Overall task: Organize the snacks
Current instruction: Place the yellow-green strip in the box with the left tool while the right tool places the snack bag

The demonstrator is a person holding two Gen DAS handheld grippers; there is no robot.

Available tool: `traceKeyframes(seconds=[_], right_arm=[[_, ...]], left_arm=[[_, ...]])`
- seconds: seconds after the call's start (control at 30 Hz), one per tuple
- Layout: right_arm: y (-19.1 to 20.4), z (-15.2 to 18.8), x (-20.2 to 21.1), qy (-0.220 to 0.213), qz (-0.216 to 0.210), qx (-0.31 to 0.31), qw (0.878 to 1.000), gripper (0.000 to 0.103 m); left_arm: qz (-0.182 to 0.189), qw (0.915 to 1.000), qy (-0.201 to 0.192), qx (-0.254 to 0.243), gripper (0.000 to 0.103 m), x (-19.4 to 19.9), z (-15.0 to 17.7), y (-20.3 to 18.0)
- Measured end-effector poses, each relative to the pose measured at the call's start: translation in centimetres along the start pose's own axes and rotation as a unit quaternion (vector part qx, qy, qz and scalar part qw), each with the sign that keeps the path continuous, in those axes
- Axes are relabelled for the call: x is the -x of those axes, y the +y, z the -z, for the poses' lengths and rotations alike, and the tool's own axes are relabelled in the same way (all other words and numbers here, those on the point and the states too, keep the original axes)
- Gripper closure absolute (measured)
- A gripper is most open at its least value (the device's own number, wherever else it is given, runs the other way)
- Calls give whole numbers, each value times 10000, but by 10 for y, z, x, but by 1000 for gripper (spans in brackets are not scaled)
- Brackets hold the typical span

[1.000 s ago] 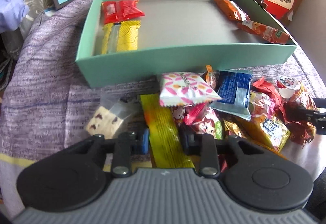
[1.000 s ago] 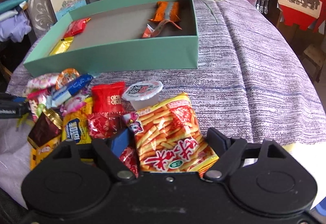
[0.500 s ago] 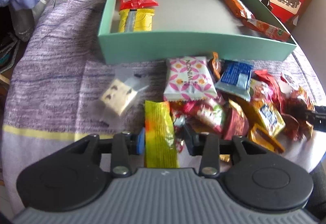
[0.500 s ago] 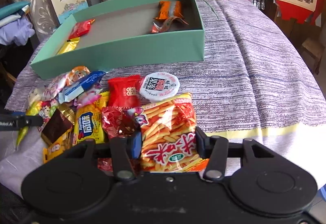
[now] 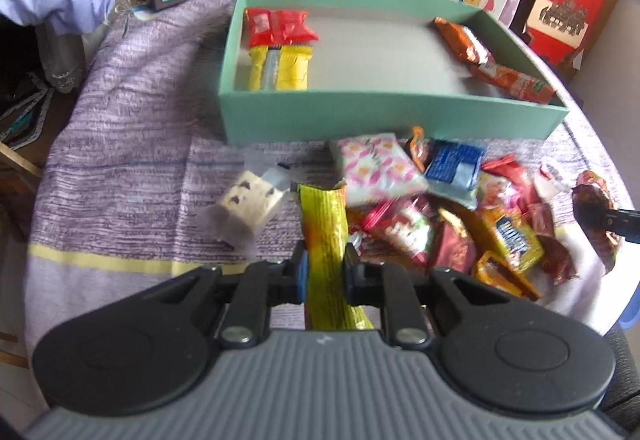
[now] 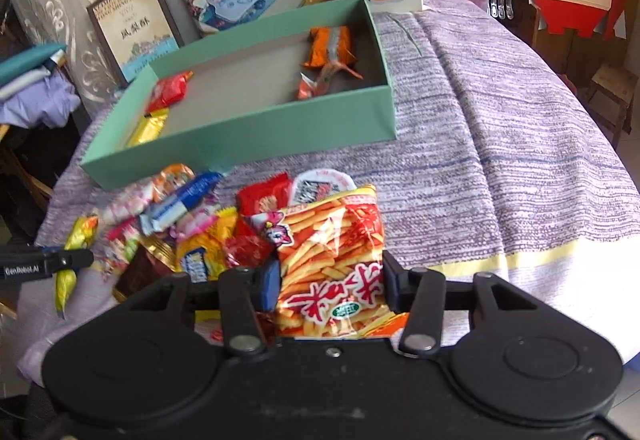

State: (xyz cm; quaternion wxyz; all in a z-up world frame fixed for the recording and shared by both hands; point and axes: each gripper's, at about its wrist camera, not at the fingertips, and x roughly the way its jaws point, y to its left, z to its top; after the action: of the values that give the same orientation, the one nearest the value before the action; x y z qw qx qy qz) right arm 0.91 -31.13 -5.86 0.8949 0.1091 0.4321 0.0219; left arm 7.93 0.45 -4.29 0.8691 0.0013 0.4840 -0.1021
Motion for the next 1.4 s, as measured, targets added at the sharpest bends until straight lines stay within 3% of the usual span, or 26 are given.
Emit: traceKeyframes(seconds=[0.27, 0.43, 0.73, 1.03, 1.1, 1.13, 1.17, 1.23, 1.3, 1.4], right_arm=[[10, -44, 11, -252, -332, -13, 9991, 56], [19, -92, -4, -375, -452, -25, 9983, 56], [32, -191, -92, -234, -451, -285, 9983, 56], [38, -236, -179, -69, -269, -370, 9989, 56], [40, -240, -191, -66, -237, -364, 9990, 52], [40, -241, -194, -66, -238, -350, 9991, 43], [41, -243, -197, -68, -250, -348, 9991, 22], [42, -243, -193, -222, -245, -314, 9990, 3], [44, -243, -189, -285, -242, -258, 9990, 0], [44, -241, -184, -203, -250, -221, 9992, 0]], left_arm=[[110, 9987, -462, -208, 87, 23, -34, -10], [80, 9973, -650, -336, 87, 12, -83, -15], [-26, 9976, -613, -322, 87, -61, -183, -21], [-129, 9989, -377, -260, 87, -131, -231, -15], [-149, 9989, -347, -270, 85, -140, -236, -14], [-171, 9990, -322, -251, 78, -144, -238, -14], [-174, 9991, -318, -234, 69, -146, -239, -14], [-269, 9987, -380, -189, 19, -147, -239, -15], [-466, 9973, -537, -173, 3, -142, -236, -17], [-429, 9978, -495, -122, 2, -138, -233, -18]])
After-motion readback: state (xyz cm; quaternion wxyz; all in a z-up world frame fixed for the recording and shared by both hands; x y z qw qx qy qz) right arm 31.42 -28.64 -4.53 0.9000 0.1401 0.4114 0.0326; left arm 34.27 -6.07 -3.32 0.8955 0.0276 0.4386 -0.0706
